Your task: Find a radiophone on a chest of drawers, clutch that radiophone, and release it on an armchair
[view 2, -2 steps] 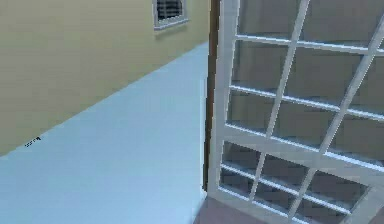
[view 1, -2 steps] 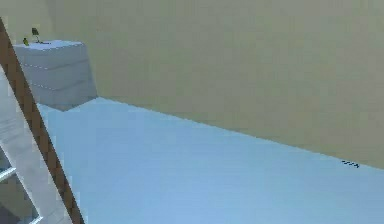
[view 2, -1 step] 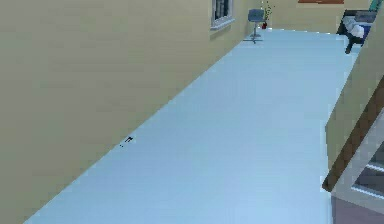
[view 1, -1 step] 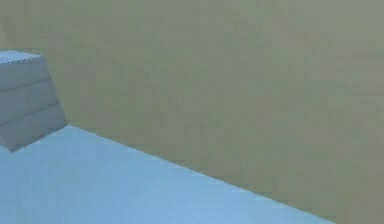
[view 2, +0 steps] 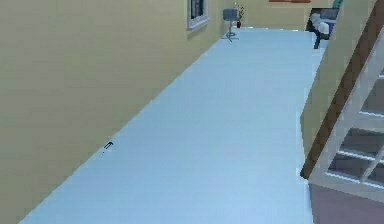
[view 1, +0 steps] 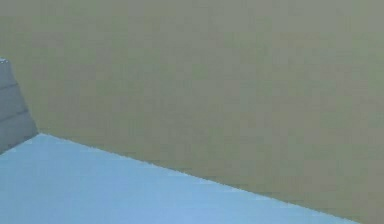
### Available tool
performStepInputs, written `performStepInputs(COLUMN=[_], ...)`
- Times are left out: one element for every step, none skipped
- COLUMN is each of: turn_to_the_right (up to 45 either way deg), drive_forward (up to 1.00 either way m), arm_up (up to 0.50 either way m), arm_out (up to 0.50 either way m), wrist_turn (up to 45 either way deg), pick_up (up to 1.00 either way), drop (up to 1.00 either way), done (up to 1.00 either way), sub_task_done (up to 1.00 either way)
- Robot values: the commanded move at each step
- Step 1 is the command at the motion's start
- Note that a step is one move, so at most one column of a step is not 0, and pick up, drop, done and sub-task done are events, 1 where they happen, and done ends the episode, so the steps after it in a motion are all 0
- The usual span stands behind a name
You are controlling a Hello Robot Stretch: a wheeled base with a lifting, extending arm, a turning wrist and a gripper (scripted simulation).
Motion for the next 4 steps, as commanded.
performStepInputs(turn_to_the_right=[0.0,-45.0,-27.0,0.0], drive_forward=[0.30,0.00,0.00,1.00], arm_up=[0.00,0.00,0.00,0.00], arm_out=[0.00,0.00,0.00,0.00], wrist_turn=[0.0,0.0,0.0,0.0], pick_up=[0.00,0.00,0.00,0.00], drop=[0.00,0.00,0.00,0.00], done=[0.00,0.00,0.00,0.00], sub_task_done=[0.00,0.00,0.00,0.00])
